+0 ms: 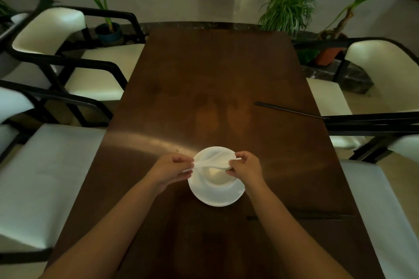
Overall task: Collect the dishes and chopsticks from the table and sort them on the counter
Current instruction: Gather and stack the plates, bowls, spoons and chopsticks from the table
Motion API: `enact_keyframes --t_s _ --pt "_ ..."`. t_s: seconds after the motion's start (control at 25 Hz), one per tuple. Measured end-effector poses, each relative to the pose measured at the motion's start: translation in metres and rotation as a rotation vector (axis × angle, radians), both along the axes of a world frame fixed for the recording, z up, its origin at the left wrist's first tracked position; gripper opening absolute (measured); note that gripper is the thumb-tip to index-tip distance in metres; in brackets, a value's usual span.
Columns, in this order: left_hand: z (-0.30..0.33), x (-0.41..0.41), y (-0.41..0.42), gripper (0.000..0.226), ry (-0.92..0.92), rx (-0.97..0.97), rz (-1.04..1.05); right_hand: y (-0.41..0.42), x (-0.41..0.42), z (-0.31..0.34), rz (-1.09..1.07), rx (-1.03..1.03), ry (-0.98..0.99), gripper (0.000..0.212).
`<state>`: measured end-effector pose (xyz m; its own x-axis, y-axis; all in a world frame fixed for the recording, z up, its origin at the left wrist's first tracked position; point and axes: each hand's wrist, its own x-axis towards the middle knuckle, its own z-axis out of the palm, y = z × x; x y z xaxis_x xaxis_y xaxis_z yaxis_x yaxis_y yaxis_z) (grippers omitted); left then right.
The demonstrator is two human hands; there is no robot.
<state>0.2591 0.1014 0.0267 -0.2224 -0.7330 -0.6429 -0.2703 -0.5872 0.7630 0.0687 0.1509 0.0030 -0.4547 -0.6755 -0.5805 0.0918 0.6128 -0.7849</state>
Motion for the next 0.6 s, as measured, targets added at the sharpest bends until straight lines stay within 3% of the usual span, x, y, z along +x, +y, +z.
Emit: enact_keyframes --t_s 0.12,0.24,0.6 --pt "-0.01 -0.002 -0.004 0.019 0.015 -0.056 0.181 -0.007 0.007 -0.007 0.25 0.098 0.362 0.017" --pt "-0.013 -0.005 -0.008 0.017 -0.021 -0.06 0.219 -0.013 0.009 -0.005 0.458 0.131 0.632 0.022" --pt "-0.021 -0.002 -0.012 0.02 -0.088 -0.06 0.177 -0.014 0.018 -0.006 0.668 0.202 0.872 0.027"
